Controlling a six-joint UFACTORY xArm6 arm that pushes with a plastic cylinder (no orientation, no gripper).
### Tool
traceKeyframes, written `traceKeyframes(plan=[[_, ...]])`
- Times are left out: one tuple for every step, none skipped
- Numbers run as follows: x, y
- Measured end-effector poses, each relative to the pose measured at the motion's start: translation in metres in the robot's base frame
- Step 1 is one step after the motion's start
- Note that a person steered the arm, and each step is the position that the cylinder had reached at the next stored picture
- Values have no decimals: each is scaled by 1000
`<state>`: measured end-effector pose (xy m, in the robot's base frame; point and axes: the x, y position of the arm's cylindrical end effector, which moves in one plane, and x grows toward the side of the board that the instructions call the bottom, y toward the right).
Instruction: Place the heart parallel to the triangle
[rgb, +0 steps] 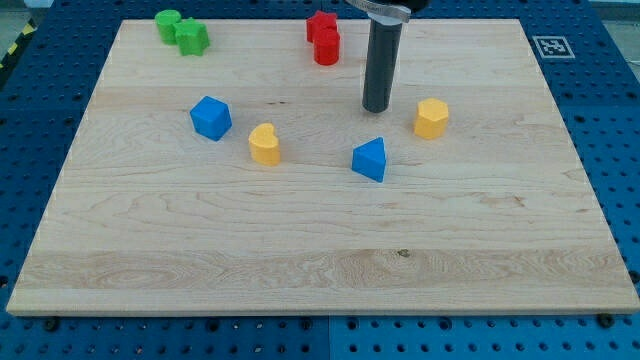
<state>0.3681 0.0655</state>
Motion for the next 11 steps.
traceKeyframes(plan=[[1, -1], [26, -43], [39, -92], [39, -131], [47, -133], [76, -140], [77, -151], [73, -153], [63, -153], [58, -153], [58, -153]])
